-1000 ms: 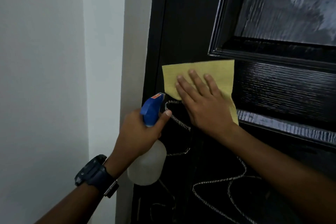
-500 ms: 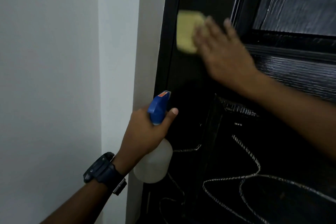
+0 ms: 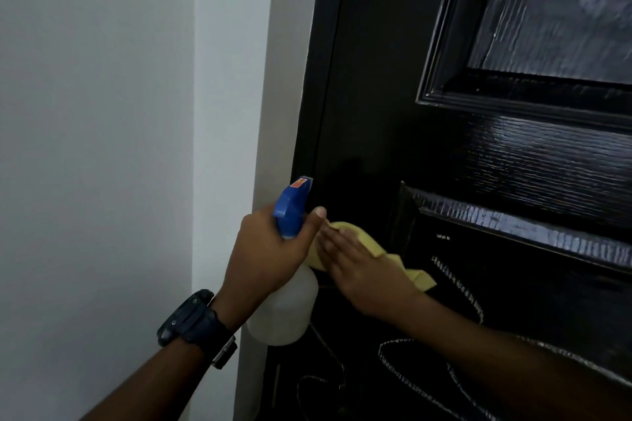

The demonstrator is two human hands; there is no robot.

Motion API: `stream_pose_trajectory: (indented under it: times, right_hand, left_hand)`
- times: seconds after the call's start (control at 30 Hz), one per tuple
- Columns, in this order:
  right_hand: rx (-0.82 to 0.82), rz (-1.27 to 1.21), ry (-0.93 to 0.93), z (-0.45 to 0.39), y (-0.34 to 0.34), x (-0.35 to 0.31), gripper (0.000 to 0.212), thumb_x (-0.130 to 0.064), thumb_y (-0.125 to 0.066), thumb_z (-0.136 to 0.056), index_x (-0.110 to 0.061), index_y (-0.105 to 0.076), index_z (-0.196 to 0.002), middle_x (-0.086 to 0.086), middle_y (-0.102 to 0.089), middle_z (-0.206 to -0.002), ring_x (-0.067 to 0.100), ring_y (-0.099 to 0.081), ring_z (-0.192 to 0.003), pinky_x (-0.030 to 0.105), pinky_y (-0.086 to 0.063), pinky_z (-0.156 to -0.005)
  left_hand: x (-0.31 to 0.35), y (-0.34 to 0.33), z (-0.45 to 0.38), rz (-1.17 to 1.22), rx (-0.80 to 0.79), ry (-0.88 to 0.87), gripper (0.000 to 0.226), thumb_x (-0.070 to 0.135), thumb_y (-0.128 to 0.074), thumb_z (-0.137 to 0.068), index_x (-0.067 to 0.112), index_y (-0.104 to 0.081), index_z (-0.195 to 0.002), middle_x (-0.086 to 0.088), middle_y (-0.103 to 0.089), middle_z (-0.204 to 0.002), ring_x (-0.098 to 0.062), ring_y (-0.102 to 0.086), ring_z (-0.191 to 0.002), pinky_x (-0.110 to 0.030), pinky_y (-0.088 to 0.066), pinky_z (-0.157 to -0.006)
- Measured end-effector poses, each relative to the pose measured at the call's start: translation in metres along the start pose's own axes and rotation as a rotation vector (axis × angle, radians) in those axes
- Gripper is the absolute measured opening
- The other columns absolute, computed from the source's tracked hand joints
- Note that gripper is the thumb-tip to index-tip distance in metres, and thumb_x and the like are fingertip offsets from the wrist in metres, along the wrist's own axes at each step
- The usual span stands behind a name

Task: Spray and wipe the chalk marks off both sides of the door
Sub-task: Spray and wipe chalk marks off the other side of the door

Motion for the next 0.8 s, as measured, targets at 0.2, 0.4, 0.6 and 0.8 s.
stream_pose_trajectory:
  times: [0.2, 0.4, 0.6, 0.8]
  right_hand:
    - [0.065, 0.011, -0.042, 0.0, 0.014, 0.021, 0.049, -0.014, -0.031, -0.099, 0.003, -0.054, -0.139, 0.025, -0.045, -0.15, 0.041, -0.034, -0.145, 0.054, -0.01, -0.124]
    - [0.28, 0.175, -0.302, -0.028, 0.089, 0.135, 0.041, -0.011, -0.035, -0.101, 0.004, -0.058, -0.131, 0.025, -0.048, -0.147, 0.044, -0.032, -0.145, 0.062, -0.018, -0.118]
    - [0.395, -0.13, -0.111, -0.042, 0.078, 0.106, 0.027, -0.008, -0.049, -0.092, 0.004, -0.071, -0.102, 0.023, -0.069, -0.107, 0.039, -0.066, -0.095, 0.049, -0.054, -0.087]
    - [0.294, -0.295, 0.068, -0.012, 0.013, 0.023, 0.021, -0.008, -0.052, -0.1, 0.001, -0.071, -0.102, 0.017, -0.069, -0.103, 0.035, -0.065, -0.096, 0.048, -0.052, -0.081]
  left_hand:
    - [0.002, -0.004, 0.003, 0.008, 0.008, -0.023, 0.033, 0.058, -0.061, -0.081, 0.027, -0.056, -0.074, 0.004, -0.061, -0.056, -0.011, -0.063, -0.057, -0.018, -0.048, -0.051]
    - [0.002, 0.001, 0.011, 0.003, 0.01, 0.003, 0.05, 0.059, -0.06, -0.078, 0.009, -0.059, -0.075, -0.011, -0.063, -0.056, -0.019, -0.063, -0.053, -0.036, -0.047, -0.053]
    - [0.005, -0.002, 0.014, -0.029, -0.003, -0.012, 0.051, 0.062, -0.059, -0.078, 0.011, -0.058, -0.073, -0.009, -0.061, -0.054, -0.018, -0.062, -0.055, -0.034, -0.046, -0.05]
    - [0.019, -0.001, 0.015, -0.007, 0.023, -0.061, 0.028, 0.055, -0.059, -0.078, 0.029, -0.052, -0.071, 0.004, -0.056, -0.054, -0.007, -0.06, -0.056, -0.014, -0.043, -0.048]
Point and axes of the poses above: each hand's wrist, its own z-axis away from the middle knuckle, its own y-axis out of the back of the hand, x = y × z, the point moved 5 cm from there along -z, towards the middle knuckle
